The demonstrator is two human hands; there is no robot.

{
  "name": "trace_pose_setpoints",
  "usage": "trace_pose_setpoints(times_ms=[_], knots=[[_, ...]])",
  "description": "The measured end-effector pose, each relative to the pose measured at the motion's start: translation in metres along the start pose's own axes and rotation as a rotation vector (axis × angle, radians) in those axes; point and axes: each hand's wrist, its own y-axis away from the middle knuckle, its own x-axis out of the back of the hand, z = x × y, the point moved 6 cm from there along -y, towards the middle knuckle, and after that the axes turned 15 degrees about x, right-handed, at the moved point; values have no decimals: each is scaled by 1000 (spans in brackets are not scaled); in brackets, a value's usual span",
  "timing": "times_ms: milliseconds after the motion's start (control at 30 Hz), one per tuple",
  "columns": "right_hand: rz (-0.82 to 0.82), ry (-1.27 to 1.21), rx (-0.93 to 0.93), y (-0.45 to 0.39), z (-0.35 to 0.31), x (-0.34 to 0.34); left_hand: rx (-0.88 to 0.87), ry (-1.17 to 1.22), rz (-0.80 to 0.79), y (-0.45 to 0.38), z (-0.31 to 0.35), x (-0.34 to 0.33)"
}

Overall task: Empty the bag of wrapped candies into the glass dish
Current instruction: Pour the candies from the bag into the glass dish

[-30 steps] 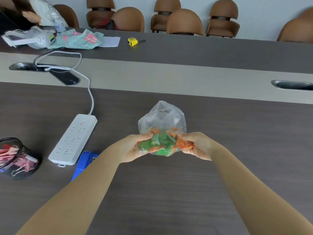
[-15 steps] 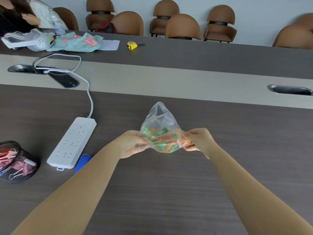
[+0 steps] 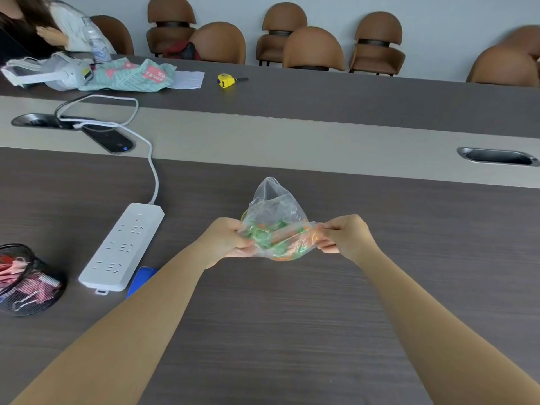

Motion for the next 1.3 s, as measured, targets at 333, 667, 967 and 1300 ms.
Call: trace_pose_setpoints(times_ms=[333,667,967,1300], knots=[[77,-122,-18,-3,-10,7,-143,114,86,9,19,9],[84,-253,39,-13,-21,7,-164,222,101,11,31,14],[115,10,154,-21,-37,13,-139,279,180,13,38,20],[95,-41,173,-30,-41,13,-179,352,154,12,48,27]])
